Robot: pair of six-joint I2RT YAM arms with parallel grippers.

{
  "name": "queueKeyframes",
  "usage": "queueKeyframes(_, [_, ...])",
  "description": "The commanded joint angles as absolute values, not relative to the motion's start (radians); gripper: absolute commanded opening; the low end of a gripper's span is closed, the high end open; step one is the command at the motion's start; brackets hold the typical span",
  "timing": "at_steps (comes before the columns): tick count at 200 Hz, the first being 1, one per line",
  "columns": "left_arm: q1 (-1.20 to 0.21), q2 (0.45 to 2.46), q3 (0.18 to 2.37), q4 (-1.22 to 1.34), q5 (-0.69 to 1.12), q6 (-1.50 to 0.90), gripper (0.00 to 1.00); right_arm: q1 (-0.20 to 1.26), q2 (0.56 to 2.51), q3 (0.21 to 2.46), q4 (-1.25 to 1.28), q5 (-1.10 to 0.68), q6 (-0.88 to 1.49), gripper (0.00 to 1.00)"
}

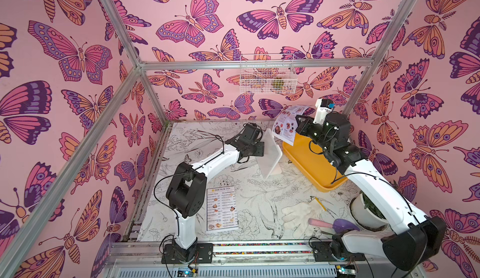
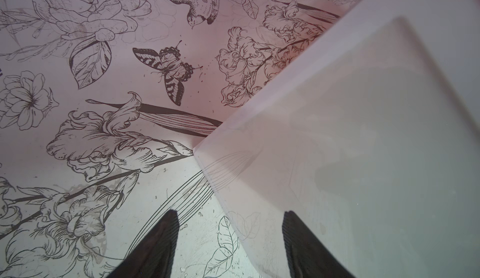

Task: Replace the menus in the menu holders
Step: Insert the menu into the menu holder.

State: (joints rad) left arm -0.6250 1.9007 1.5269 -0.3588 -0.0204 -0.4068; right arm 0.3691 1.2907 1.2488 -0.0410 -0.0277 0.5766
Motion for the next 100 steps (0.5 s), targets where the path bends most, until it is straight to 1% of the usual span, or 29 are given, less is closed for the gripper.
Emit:
queueKeyframes(1, [-0.630, 1.910, 1.543, -0.350, -0.035, -0.391, 0.67, 0.363, 1.302, 1.269, -0.035, -0.038, 0.579, 0.00])
queueKeyframes(100, [-0.629, 1.913, 1.542, -0.350, -0.037, -0.394, 0.67, 0.356, 1.304, 1.259, -0.033, -0.057, 0.583, 0.00])
